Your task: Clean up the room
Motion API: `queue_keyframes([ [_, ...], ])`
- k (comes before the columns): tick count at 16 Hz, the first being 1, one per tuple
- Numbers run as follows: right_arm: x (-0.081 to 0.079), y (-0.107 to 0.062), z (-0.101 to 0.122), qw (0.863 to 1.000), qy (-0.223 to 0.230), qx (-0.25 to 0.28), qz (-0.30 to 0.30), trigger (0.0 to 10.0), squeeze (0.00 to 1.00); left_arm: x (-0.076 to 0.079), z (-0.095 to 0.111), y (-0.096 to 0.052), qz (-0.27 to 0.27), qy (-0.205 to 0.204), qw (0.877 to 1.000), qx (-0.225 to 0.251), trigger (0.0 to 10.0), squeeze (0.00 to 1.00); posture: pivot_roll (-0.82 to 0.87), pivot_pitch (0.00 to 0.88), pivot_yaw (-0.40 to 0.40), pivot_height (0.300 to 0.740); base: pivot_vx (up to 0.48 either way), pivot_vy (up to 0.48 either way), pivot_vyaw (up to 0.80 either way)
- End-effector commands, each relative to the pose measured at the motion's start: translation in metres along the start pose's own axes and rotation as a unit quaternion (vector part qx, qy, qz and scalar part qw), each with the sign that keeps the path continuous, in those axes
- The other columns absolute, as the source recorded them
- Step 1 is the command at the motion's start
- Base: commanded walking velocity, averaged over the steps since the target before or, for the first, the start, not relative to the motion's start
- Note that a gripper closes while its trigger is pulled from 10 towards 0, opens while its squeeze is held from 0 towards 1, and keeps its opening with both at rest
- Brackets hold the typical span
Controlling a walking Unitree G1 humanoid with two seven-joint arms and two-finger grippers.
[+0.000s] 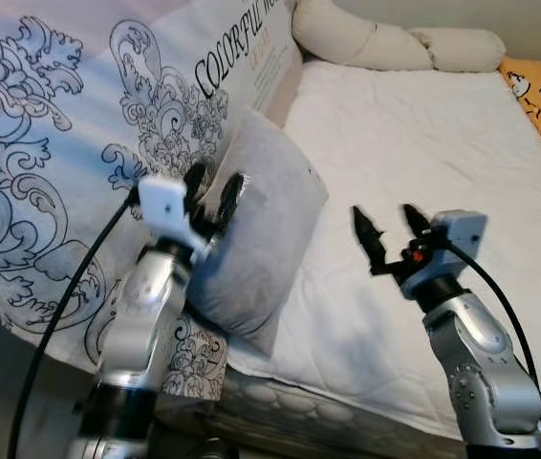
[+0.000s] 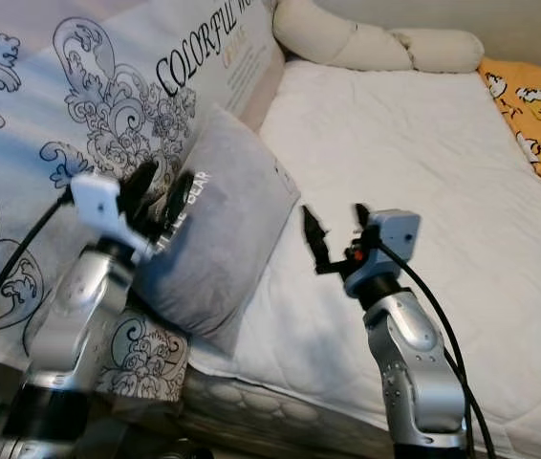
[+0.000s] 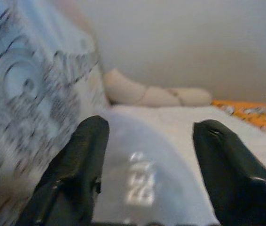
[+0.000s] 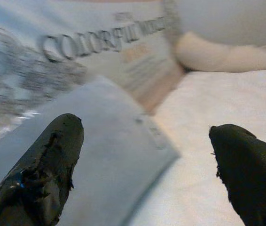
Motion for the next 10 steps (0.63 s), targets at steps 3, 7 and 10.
queue_keyframes([
  [3, 0.007, -0.004, -0.006, 0.998, -0.026, 0.018, -0.060, 10.0, 1.00, -0.004, 0.000, -0.010, 0.023, 0.018, 0.999, -0.023, 10.0, 1.00, -0.02, 0.000, 0.008, 0.740, 0.000, -0.257, 0.00],
  [7, 0.013, -0.005, -0.018, 0.995, -0.044, -0.010, -0.092, 10.0, 1.00, -0.003, -0.011, -0.021, 0.028, 0.044, 0.997, -0.061, 10.0, 1.00, -0.01, 0.000, -0.007, 0.740, 0.000, -0.480, 0.00],
  [10, 0.023, -0.004, -0.016, 0.991, -0.059, 0.004, -0.122, 10.0, 1.00, -0.007, -0.015, -0.022, 0.042, 0.060, 0.994, -0.077, 10.0, 1.00, -0.01, 0.000, -0.015, 0.740, 0.000, -0.480, 0.00],
])
Point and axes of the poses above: a point about 5 cm out from each wrist's last joint towards the gripper, its own y axis pointing out of the wrist towards the gripper, its own z axis along the axis of the wrist's last joint, x = y × z, the point moved 3 cm from there along y, pointing out of the wrist towards the gripper, and after that the axes turned 10 degrees about y, right-handed, at the moved point
